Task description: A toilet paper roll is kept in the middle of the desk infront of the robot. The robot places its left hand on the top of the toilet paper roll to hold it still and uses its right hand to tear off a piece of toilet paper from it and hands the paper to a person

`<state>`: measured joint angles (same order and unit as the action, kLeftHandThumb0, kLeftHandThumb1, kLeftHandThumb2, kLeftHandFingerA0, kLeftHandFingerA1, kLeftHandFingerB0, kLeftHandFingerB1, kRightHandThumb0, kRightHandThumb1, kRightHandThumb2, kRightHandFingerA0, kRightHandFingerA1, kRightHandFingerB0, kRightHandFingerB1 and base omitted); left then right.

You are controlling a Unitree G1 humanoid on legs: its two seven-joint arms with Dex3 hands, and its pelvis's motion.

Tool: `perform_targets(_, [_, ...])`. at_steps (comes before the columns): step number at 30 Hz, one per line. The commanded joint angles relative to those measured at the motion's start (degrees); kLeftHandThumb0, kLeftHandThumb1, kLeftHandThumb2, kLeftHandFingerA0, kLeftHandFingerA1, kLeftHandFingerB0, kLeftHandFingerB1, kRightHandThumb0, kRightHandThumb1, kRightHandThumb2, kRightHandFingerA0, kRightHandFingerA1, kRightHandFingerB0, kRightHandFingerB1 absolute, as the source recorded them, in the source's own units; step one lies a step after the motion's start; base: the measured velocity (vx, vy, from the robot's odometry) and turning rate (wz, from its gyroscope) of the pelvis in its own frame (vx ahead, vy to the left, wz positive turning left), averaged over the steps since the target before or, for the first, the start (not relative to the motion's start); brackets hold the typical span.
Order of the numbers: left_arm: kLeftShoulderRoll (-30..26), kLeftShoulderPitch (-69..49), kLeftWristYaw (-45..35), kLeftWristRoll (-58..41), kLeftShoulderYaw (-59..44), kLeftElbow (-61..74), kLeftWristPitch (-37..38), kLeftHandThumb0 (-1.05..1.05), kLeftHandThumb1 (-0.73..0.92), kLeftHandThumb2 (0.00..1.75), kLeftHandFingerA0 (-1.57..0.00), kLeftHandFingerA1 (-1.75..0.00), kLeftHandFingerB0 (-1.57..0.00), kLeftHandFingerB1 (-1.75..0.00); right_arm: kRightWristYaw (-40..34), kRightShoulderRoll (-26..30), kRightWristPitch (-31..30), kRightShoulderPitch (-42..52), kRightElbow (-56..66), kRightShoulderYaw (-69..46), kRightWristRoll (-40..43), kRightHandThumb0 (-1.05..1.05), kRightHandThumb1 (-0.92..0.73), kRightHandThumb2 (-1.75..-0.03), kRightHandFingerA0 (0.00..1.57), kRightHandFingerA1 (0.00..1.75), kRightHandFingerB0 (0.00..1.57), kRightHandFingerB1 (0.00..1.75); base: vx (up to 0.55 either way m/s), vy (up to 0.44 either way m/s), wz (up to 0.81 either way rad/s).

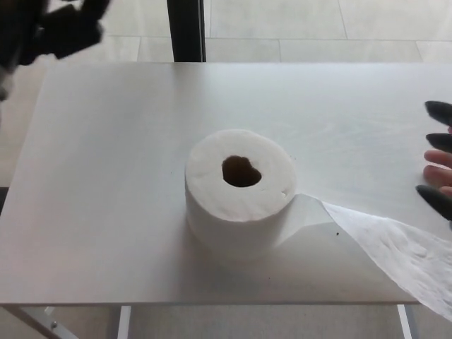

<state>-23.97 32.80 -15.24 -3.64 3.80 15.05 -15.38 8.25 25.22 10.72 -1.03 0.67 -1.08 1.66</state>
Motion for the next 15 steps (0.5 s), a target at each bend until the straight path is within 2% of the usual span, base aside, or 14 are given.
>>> perform_targets(1, [7.62,5.64,5.37,12.53,13.57,1.79,-12.70,-0.63,0.75,0.62,-0.54,-0.59,-0.43,-0.48,1.05,1.28,-13.97,-0.90,4.52,8.63,-14.25,-0.69,-0.48,-0.87,0.23,0.61,0.20,0.49,0.00,0.000,0.00])
perform_targets(2, [8.29,5.64,5.69,13.30,14.69,1.40,-12.89,-0.63,0.74,0.63,-0.55,-0.59,-0.43,-0.47,1.09,1.43,-14.34,-1.24,4.06,9.40,-15.05,-0.68,-0.63,-0.59,0.24,0.58,0.27,0.39,0.00,0.000,0.00])
perform_targets(5, [9.47,4.52,6.69,15.06,16.38,0.79,-12.32,-0.58,0.74,0.62,-0.56,-0.58,-0.45,-0.48,0.80,1.40,-15.37,-1.54,4.09,10.85,-16.31,-0.68,-0.63,-0.59,0.22,0.60,0.29,0.42,0.00,0.000,0.00])
perform_targets(8, [9.35,2.43,7.34,17.89,18.75,-0.99,-9.73,-0.64,0.74,0.63,-0.58,-0.58,-0.46,-0.48,0.18,1.76,-14.66,-2.04,3.51,11.98,-18.30,-0.70,-0.66,-0.60,0.20,0.61,0.28,0.44,0.00,0.000,0.00])
perform_targets(10, [8.98,1.87,7.34,20.06,20.75,-1.09,-10.79,-0.60,0.74,0.62,-0.58,-0.55,-0.52,-0.49,-0.03,1.89,-14.54,-2.33,2.85,12.14,-18.71,-0.71,-0.66,-0.60,0.20,0.60,0.30,0.44,0.00,0.000,0.00])
perform_targets(12, [8.78,0.50,7.70,21.55,22.40,-1.86,-10.68,-0.57,0.71,0.61,-0.60,-0.58,-0.56,-0.49,-0.48,2.09,-15.34,-2.98,2.37,12.44,-20.17,-0.70,-0.67,-0.60,0.21,0.62,0.32,0.46,0.00,0.000,0.00])
perform_targets(13, [8.40,0.38,7.61,22.44,23.05,-1.83,-11.00,-0.60,0.73,0.62,-0.65,-0.67,-0.57,-0.48,-0.68,2.09,-15.39,-3.00,2.33,12.52,-20.61,-0.70,-0.67,-0.61,0.22,0.63,0.32,0.47,0.00,0.000,0.00])
perform_targets(15, [7.09,-0.09,7.38,24.86,24.79,-2.13,-10.45,-0.58,0.73,0.62,-0.64,-0.67,-0.57,-0.49,-1.01,2.22,-15.64,-2.99,2.44,12.79,-21.74,-0.70,-0.67,-0.61,0.22,0.64,0.33,0.47,0.00,0.000,0.00])
